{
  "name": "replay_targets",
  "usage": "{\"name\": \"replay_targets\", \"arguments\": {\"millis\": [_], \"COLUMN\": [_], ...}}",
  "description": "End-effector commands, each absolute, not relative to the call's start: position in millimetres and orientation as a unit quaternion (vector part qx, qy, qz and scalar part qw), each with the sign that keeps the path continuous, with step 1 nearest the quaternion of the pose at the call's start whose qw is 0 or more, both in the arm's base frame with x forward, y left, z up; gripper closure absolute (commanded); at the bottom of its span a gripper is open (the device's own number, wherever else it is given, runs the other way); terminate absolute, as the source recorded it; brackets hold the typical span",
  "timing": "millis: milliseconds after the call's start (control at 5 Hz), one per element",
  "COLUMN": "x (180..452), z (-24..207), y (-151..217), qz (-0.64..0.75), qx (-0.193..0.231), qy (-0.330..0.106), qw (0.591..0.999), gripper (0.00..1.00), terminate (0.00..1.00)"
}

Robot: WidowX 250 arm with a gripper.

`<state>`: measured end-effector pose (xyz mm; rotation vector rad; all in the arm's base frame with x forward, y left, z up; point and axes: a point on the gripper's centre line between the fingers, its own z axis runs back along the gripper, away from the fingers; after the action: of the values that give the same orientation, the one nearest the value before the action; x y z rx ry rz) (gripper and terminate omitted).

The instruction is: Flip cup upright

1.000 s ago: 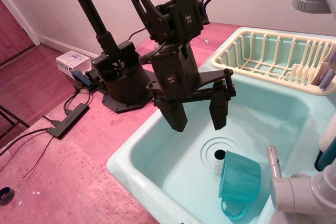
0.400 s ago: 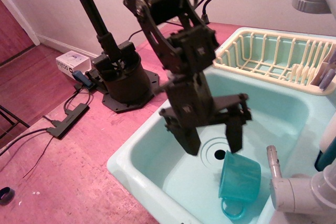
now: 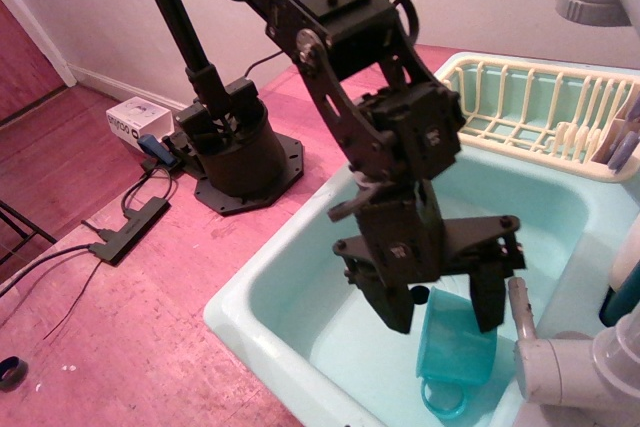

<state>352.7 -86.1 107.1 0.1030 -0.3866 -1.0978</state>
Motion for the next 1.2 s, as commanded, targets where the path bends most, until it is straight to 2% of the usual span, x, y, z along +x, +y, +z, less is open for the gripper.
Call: {"name": "replay_targets", "arguments": {"millis": [0, 200, 400, 600, 800, 1000], "x": [366.5, 369.6, 369.4, 347.3, 323.2, 315.7], "z": [112.6, 113.6, 117.5, 122.5, 130.6, 129.1], "y": [-94.0, -96.4, -96.9, -102.7, -106.4, -110.4], "qz": [-0.529, -0.544, -0.56, -0.56, -0.564, -0.58], "qx": [0.048, 0.032, -0.005, -0.077, -0.089, -0.114], "qy": [-0.182, -0.167, -0.137, -0.101, -0.063, -0.036], "qw": [0.827, 0.822, 0.817, 0.819, 0.819, 0.805], "gripper": [1.0, 1.0, 1.0, 1.0, 0.0, 0.0], "terminate": [0.0, 0.0, 0.0, 0.0, 0.0, 0.0]}}
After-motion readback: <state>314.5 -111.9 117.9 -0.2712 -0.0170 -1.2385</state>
